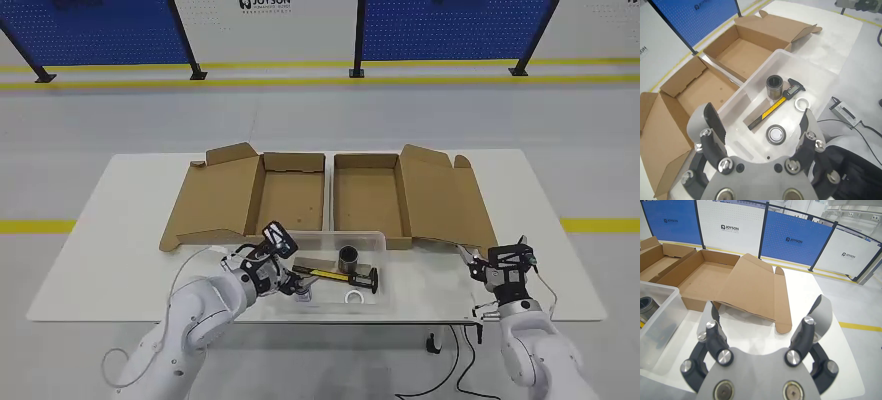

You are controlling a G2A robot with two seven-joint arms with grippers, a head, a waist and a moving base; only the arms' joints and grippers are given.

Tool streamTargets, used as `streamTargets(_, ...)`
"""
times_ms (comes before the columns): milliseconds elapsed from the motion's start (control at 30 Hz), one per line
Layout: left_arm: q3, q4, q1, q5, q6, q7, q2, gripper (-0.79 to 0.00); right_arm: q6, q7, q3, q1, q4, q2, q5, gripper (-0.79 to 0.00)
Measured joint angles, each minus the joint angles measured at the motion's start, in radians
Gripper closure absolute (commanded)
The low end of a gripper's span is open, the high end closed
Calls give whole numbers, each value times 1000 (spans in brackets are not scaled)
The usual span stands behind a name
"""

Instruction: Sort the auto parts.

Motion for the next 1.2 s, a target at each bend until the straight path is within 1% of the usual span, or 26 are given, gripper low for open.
streamTargets(167, 35, 31, -18, 24, 16, -38, -2, -785, 0, 0, 0, 0, 0, 0, 0, -785)
streamTargets(367, 59, 55, -26, 28, 27, -68, -3, -782, 0, 0, 0, 0, 0, 0, 0, -785)
streamTargets(400, 63, 61, -27, 30, 29, -76, -3, -748, 0, 0, 0, 0, 0, 0, 0, -785)
streamTargets(500, 71, 77, -35, 24, 34, -98, -3, -739, 0, 0, 0, 0, 0, 0, 0, -785)
streamTargets(533, 74, 83, -39, 24, 35, -105, -3, -717, 0, 0, 0, 0, 0, 0, 0, -785)
streamTargets(567, 76, 89, -42, 24, 37, -110, -3, -668, 0, 0, 0, 0, 0, 0, 0, -785)
streamTargets(633, 80, 102, -49, 21, 44, -118, -4, -613, 0, 0, 0, 0, 0, 0, 0, -785)
streamTargets(700, 83, 110, -53, 14, 49, -124, -5, -560, 0, 0, 0, 0, 0, 0, 0, -785)
streamTargets(767, 87, 117, -58, 7, 54, -133, -5, -526, 0, 0, 0, 0, 0, 0, 0, -785)
streamTargets(967, 97, 136, -71, -9, 54, -156, -5, -533, 0, 0, 0, 0, 0, 0, 0, -785)
streamTargets(1033, 99, 140, -75, -11, 54, -162, -5, -523, 0, 0, 0, 0, 0, 0, 0, -785)
streamTargets(1100, 101, 144, -77, -16, 54, -168, -5, -489, 0, 0, 0, 0, 0, 0, 0, -785)
streamTargets(1167, 103, 147, -80, -22, 54, -177, -4, -428, 0, 0, 0, 0, 0, 0, 0, -785)
streamTargets(1200, 104, 147, -80, -24, 53, -181, -4, -413, 0, 0, 0, 0, 0, 0, 0, -785)
